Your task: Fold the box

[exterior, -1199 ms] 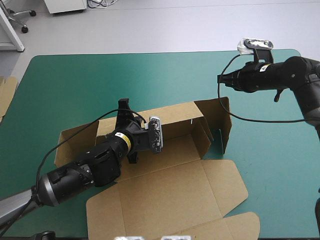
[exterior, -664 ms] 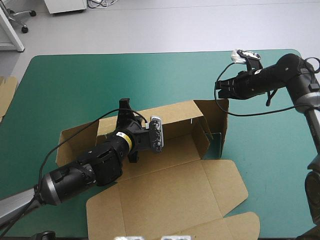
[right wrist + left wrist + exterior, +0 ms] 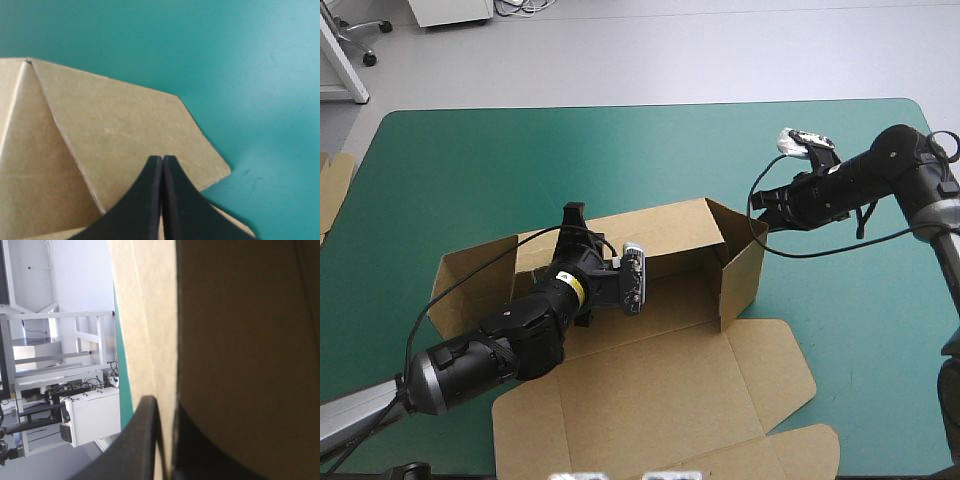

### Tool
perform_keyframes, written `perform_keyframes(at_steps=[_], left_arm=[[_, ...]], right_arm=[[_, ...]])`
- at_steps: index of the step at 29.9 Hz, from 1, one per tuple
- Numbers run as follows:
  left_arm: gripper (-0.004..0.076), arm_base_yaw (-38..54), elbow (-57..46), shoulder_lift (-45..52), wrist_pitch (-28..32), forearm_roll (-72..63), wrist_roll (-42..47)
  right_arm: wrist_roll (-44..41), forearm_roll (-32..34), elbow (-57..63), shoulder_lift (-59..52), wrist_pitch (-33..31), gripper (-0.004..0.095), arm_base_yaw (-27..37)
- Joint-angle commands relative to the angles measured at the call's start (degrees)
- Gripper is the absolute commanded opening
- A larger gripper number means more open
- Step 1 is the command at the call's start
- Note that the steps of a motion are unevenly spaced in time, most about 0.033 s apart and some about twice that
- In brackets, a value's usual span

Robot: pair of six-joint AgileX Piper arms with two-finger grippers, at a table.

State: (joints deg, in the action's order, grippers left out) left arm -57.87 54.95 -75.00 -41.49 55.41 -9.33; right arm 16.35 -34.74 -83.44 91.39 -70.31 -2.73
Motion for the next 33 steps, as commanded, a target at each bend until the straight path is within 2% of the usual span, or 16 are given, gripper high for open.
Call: perform_keyframes(at_steps=[1,10,15,19,21,26,33], left_arm=[[-0.0015,-0.28,-0.99,-0.58,-1.82,-8.96,1.19],[-0.0015,-0.28,-0.99,-0.58,-0.9,-8.96,2.62],[-0.0015,-0.28,-0.99,-0.58,-0.76,-8.96,2.62],[-0.0015,-0.28,-0.99,-0.58,-0.76,-8.96,2.62],[-0.0015,-0.28,-0.99,-0.58,-0.76,-8.96,2.62],[-0.0015,-0.28,-0.99,-0.58,-1.26,-9.19,2.62],[-0.0015,-0.28,-0.99,-0.58,-1.16,-9.19,2.62]], right_arm=[[2.39,-2.86,1.54,-6.0,-0.92,-0.0019,0.54],[9.31,-6.44,11.59,-14.28,4.34,-0.0019,0.54],[16.69,-11.81,18.59,-15.77,5.79,-0.0019,0.54],[20.66,-12.93,21.67,-15.86,8.83,-0.0019,0.54],[20.52,-13.06,21.88,-15.97,8.4,-0.0019,0.54],[20.4,-17.27,15.62,-19.31,4.7,-0.0018,0.54],[10.91,-6.97,-1.31,-16.61,7.83,-0.0018,0.54]])
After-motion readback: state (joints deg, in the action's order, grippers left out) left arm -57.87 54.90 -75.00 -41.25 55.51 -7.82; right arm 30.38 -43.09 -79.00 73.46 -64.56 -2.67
